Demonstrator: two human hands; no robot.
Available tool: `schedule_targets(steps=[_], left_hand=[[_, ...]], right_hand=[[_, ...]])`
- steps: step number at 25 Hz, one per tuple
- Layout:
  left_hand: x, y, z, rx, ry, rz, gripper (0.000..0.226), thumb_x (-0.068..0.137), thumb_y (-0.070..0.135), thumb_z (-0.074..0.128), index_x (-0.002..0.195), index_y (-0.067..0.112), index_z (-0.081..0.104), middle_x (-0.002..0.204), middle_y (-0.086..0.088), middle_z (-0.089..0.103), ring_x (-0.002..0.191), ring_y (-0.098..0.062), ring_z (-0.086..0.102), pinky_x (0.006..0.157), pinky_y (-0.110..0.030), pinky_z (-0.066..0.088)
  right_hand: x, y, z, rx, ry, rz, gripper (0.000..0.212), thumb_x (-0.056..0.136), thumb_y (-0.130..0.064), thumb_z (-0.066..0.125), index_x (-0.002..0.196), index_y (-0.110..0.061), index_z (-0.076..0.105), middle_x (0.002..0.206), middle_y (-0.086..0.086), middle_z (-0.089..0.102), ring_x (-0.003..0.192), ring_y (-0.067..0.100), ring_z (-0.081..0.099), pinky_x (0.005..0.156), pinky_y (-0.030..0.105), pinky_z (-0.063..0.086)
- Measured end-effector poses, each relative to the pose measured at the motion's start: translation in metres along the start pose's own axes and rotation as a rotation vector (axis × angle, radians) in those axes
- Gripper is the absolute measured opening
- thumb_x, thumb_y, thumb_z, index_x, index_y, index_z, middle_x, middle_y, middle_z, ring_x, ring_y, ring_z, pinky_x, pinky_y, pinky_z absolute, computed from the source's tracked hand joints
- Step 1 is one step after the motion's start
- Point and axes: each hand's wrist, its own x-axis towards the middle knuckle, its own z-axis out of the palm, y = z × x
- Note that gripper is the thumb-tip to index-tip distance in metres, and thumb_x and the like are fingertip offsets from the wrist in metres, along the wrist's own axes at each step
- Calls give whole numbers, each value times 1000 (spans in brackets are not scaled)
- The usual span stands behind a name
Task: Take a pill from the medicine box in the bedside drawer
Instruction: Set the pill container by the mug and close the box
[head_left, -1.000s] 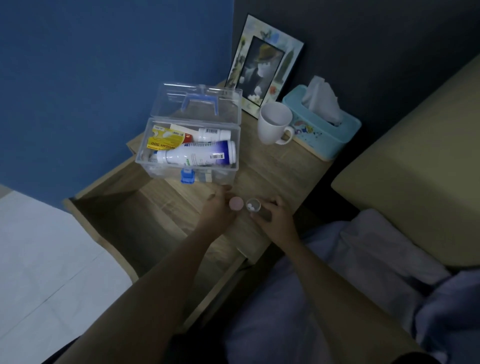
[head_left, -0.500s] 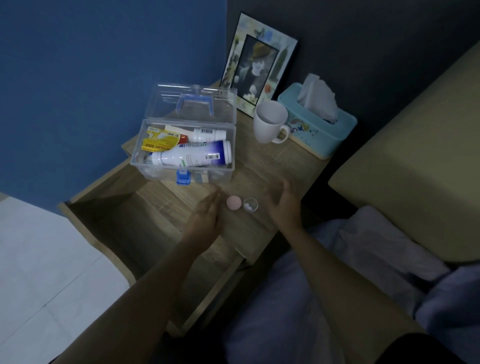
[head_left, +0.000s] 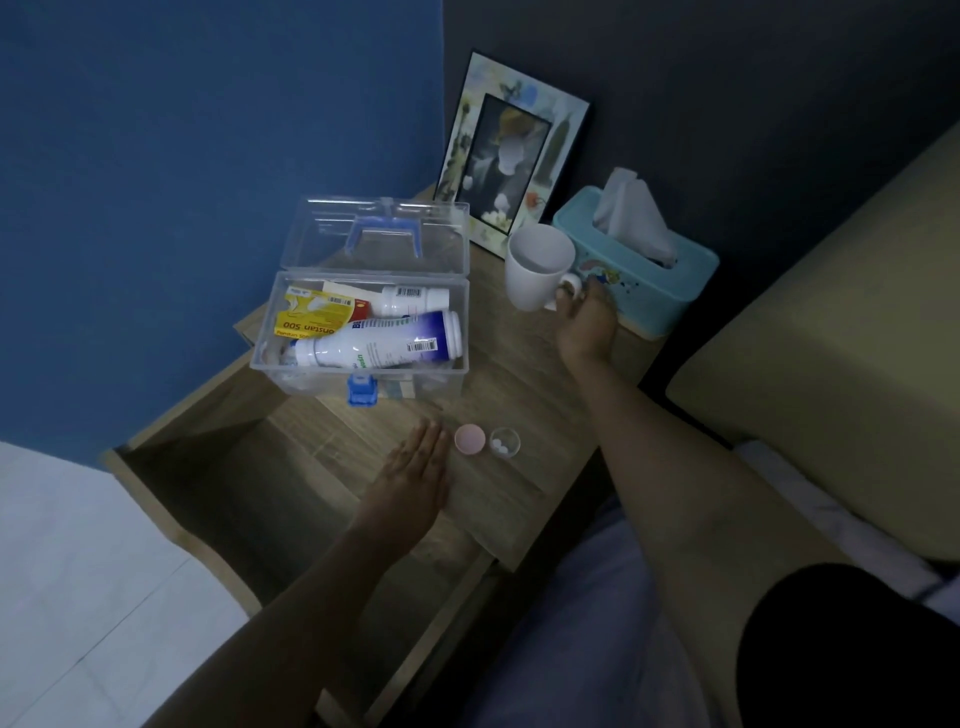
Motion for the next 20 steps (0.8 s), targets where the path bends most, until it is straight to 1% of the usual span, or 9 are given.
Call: schedule_targets(steps=[2, 3, 5, 8, 10, 12, 16, 18, 20], left_hand=[[1, -1, 1, -6, -7, 5, 55, 99, 32, 24, 146, 5, 16, 157, -15, 12, 147, -29, 7, 120, -39, 11], [0, -3, 2, 0, -11, 7, 55, 100, 31, 25, 147, 6, 14, 158, -14, 10, 147, -27, 4, 120, -38, 10], [0, -6, 6, 40, -28, 2, 55, 100, 32, 23, 148, 9, 8, 159, -11, 5, 147, -24, -1, 122, -36, 7], [1, -7, 8, 67, -43, 6, 56, 100, 34, 20, 148, 11, 4, 160, -11, 2, 147, -22, -4, 122, -36, 6], [1, -7, 9, 39, -41, 5, 56, 100, 33, 22, 148, 10, 5, 160, -11, 3, 147, -23, -3, 121, -35, 4], [1, -7, 9, 20, -36, 5, 56, 100, 32, 24, 148, 9, 8, 159, -12, 6, 147, -24, -1, 121, -36, 6], [1, -7, 8, 29, -25, 14, 56, 99, 33, 20, 147, 6, 11, 158, -14, 7, 147, -28, 5, 120, -42, 14], [1, -7, 9, 44, -47, 2, 56, 100, 33, 20, 148, 9, 6, 159, -11, 3, 147, -24, 0, 121, -39, 10], [1, -7, 9, 33, -47, -9, 56, 100, 33, 22, 148, 9, 6, 159, -12, 4, 148, -24, -1, 121, -37, 8]], right_hand=[[6, -1, 4, 21, 30, 16, 33, 95, -23, 47, 116, 2, 56, 117, 23, 61, 108, 33, 55, 82, 34, 39], [9, -1, 5, 18, 40, 23, 32, 95, -23, 47, 113, 2, 58, 114, 23, 63, 105, 33, 57, 79, 33, 39], [11, 0, 8, 27, 64, 24, 30, 94, -22, 49, 110, 1, 61, 111, 22, 65, 103, 31, 58, 78, 32, 40], [8, 3, 7, 116, 100, 4, 27, 94, -20, 50, 105, 0, 63, 105, 21, 67, 99, 29, 59, 75, 28, 39], [1, 5, 3, 141, 133, -16, 26, 93, -20, 51, 102, 0, 64, 101, 20, 68, 95, 28, 60, 70, 26, 35], [-12, 8, -3, 175, 137, -28, 25, 94, -21, 51, 101, -1, 64, 99, 19, 68, 92, 25, 60, 68, 26, 36], [-50, 16, -23, 226, 152, -50, 23, 94, -23, 51, 98, -4, 65, 83, 4, 63, 77, 14, 55, 55, 16, 31], [-71, 22, -33, 202, 168, -90, 21, 94, -21, 53, 97, -3, 65, 80, 1, 61, 75, 14, 55, 55, 16, 30], [-89, 28, -41, 182, 143, -115, 21, 93, -19, 54, 97, -2, 65, 80, 3, 62, 74, 14, 56, 55, 13, 31]])
